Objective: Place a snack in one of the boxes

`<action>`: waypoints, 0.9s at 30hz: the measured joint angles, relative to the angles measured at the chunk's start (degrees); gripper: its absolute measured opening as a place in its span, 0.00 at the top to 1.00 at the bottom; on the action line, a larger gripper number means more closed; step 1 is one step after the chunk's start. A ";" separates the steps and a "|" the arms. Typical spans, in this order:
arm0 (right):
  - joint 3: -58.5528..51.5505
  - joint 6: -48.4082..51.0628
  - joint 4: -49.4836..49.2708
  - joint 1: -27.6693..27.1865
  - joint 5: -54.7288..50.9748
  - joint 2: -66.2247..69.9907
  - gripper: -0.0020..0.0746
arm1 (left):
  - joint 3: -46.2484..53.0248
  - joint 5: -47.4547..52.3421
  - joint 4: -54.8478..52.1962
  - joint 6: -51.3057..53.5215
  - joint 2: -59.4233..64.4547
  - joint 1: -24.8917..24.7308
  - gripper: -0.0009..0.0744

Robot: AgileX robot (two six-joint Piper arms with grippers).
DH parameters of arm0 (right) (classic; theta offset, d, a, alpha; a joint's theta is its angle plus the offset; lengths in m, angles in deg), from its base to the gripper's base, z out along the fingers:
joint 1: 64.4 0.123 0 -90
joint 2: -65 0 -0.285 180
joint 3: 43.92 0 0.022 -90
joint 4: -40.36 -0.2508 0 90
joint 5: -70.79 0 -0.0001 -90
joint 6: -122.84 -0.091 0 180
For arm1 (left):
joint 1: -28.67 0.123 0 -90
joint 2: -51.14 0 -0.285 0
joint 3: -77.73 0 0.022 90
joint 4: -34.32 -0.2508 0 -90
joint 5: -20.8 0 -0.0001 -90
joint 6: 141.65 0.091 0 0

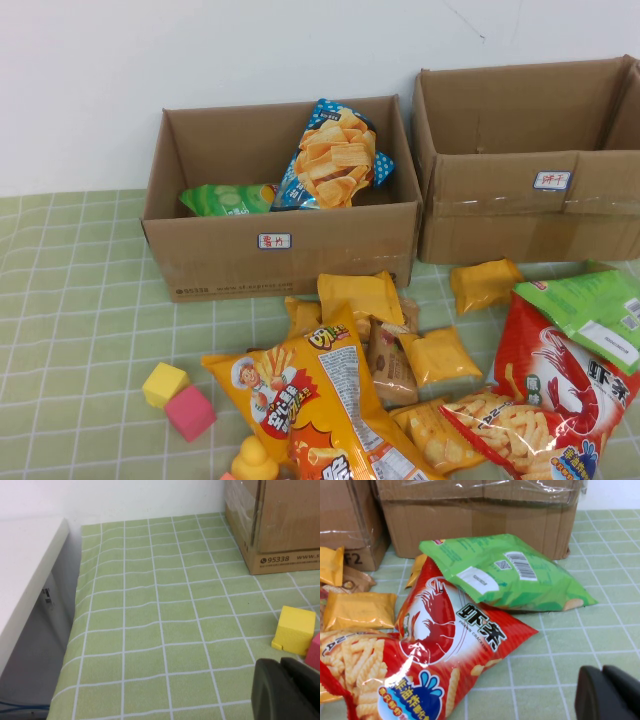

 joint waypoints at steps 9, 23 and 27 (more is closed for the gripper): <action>0.00 0.00 0.00 0.00 -0.09 0.00 0.98 | 0.00 0.00 0.00 0.00 0.00 0.00 0.99; 0.00 0.00 0.00 0.00 -0.09 0.00 0.98 | 0.00 0.00 -0.77 0.60 0.00 0.00 0.99; 0.00 0.00 0.00 0.00 -0.09 0.00 0.98 | 0.00 0.00 -0.86 0.60 0.00 0.00 0.99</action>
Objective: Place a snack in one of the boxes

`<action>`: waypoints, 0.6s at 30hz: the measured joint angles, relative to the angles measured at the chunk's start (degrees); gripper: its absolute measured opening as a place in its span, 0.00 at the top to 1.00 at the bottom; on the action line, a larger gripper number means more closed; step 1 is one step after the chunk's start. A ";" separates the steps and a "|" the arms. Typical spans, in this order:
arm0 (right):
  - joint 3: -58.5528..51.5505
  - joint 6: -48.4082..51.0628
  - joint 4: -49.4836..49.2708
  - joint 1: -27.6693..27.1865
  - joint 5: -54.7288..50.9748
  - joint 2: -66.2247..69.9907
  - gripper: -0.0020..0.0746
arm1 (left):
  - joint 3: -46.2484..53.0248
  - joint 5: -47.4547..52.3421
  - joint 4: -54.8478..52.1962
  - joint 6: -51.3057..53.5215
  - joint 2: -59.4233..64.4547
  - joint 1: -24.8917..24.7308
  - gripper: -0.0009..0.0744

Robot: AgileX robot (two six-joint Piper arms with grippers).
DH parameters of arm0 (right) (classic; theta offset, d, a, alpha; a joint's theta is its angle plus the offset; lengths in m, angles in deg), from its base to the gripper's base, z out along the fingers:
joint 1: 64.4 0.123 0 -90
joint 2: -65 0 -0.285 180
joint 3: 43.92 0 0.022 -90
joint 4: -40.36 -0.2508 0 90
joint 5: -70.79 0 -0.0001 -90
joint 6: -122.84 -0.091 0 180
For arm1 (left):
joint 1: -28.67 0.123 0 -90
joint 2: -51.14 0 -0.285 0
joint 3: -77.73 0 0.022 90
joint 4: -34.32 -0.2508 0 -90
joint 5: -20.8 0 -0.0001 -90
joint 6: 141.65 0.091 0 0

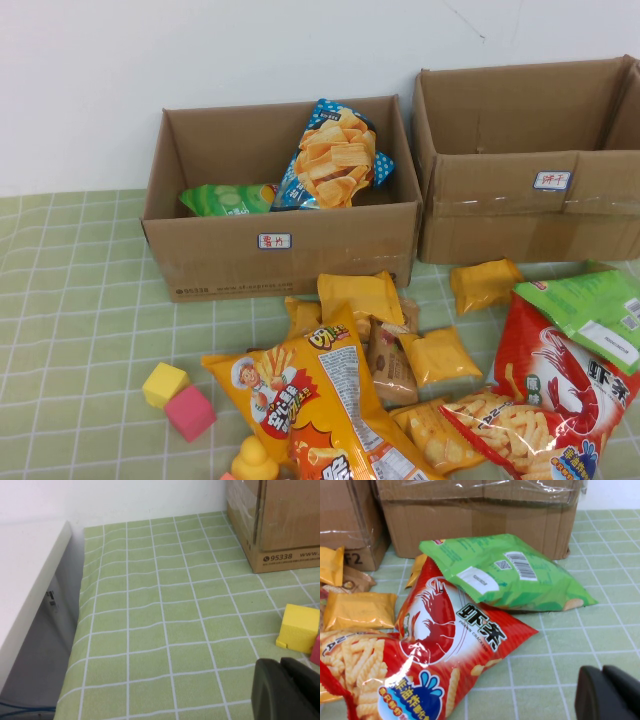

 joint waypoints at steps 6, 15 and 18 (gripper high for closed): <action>0.00 0.00 0.00 0.00 0.00 0.00 0.98 | 0.00 0.00 -0.12 0.21 0.00 0.00 0.99; 0.00 0.00 0.00 0.00 0.00 0.00 0.98 | 0.14 -0.94 0.36 0.30 0.00 0.00 0.99; 0.00 0.00 0.00 0.00 0.00 0.00 0.98 | 0.18 -1.96 0.64 0.30 0.00 0.00 0.99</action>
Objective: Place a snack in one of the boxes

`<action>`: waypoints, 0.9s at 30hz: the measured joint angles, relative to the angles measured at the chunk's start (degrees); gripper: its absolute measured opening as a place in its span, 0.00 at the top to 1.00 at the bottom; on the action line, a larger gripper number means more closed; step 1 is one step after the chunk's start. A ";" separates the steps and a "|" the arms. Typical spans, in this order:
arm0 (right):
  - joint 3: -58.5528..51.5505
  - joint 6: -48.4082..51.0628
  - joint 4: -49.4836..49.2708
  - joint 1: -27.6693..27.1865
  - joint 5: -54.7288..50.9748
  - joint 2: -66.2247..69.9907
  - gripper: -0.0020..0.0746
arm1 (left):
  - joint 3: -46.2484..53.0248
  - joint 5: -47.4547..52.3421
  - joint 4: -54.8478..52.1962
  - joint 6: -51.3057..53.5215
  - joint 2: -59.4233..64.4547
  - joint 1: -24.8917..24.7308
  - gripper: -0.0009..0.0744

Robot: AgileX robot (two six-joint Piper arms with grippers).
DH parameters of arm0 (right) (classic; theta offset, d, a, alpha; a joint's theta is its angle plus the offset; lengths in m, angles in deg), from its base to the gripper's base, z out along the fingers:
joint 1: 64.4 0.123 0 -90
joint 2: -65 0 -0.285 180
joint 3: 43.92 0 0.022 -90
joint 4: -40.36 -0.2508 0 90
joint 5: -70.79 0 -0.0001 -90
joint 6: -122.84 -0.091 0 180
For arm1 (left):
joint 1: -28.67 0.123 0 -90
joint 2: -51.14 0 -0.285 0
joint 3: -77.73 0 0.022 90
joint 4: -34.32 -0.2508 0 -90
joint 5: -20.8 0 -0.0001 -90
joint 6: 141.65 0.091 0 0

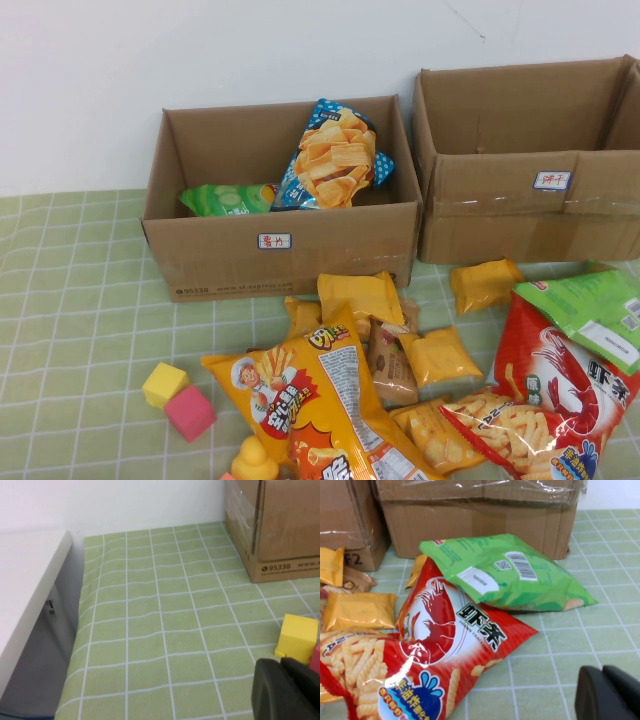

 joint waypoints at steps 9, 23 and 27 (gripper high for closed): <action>-0.64 -0.09 -0.75 0.00 11.01 0.00 0.98 | 0.09 -7.11 1.75 -3.21 0.00 0.00 0.99; -0.64 -8.58 -1.59 0.00 67.85 0.00 0.98 | 0.09 -56.97 1.96 -4.42 0.00 0.00 0.99; -0.64 -14.88 -1.59 0.00 74.70 -0.09 0.98 | 0.09 -63.86 1.29 -4.42 0.00 0.00 0.99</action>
